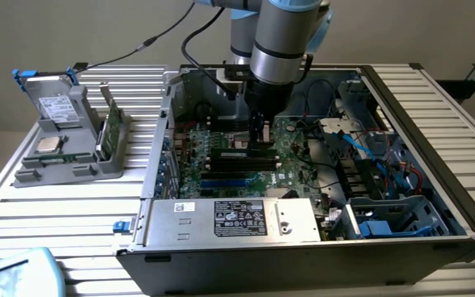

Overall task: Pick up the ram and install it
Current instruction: 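Insert the ram into the slot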

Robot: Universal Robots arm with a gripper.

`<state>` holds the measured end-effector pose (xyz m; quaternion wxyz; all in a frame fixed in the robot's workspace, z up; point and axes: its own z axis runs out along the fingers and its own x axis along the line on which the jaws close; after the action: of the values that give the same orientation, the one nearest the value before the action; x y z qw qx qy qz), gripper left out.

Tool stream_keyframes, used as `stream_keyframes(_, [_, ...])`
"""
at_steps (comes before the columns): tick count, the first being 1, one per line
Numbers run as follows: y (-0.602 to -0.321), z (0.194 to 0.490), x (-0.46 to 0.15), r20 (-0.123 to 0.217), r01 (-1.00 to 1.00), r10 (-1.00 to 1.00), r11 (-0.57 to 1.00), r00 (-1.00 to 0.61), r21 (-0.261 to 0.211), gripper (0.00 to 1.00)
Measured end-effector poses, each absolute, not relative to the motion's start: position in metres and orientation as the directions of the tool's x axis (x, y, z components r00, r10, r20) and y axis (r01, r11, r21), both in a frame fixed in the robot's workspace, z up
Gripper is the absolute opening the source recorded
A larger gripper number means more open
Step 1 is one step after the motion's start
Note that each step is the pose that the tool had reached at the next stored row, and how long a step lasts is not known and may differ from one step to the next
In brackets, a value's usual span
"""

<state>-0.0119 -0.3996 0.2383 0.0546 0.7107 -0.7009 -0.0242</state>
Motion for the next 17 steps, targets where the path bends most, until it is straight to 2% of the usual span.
stream_keyframes(5, [-0.3995,0.2376,-0.0119,0.055,-0.994,-0.998,-0.011,0.017,0.112,0.14])
stream_keyframes(17, [-0.3996,0.2324,-0.0112,0.061,-0.994,-0.998,-0.016,0.023,0.112,0.14])
